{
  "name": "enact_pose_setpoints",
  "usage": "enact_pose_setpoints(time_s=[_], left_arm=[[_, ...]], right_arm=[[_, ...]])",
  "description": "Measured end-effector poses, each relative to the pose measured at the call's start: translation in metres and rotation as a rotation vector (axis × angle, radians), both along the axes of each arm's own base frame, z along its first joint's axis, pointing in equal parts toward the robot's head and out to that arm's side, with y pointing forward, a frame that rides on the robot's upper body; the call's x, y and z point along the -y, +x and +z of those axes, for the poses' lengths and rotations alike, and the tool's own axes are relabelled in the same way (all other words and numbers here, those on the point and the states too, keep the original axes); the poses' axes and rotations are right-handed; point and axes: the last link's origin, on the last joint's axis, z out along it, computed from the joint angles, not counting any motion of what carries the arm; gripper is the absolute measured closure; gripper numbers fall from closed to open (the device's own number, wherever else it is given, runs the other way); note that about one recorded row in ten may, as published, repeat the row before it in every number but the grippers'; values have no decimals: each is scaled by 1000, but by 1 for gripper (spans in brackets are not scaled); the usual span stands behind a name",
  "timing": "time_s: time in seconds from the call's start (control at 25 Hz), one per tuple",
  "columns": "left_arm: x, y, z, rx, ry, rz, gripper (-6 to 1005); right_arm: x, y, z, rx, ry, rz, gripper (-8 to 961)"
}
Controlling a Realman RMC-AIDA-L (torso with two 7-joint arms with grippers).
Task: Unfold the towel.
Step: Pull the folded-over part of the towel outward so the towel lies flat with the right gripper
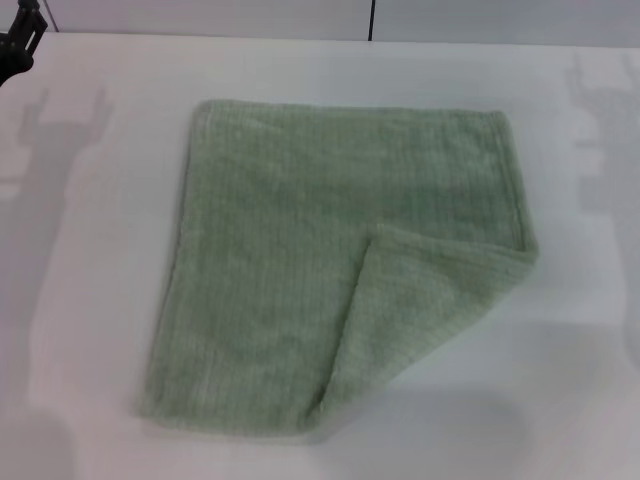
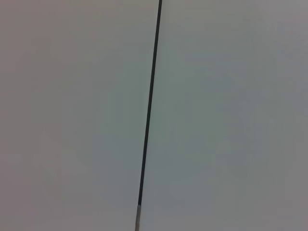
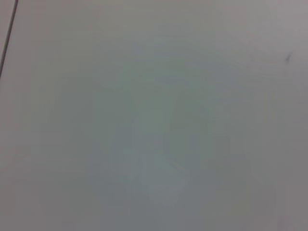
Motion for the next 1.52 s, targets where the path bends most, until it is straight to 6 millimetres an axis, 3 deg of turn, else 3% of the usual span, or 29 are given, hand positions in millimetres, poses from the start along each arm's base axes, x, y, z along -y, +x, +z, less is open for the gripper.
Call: enact_pose_setpoints(time_s=[1.32, 1.52], left_arm=[[-12, 5, -3, -2, -86, -3, 262], [-14, 11, -4, 41, -140, -47, 476]], right_arm=[[3, 4, 0, 1, 0, -11, 288], [3, 6, 0, 4, -1, -17, 288]])
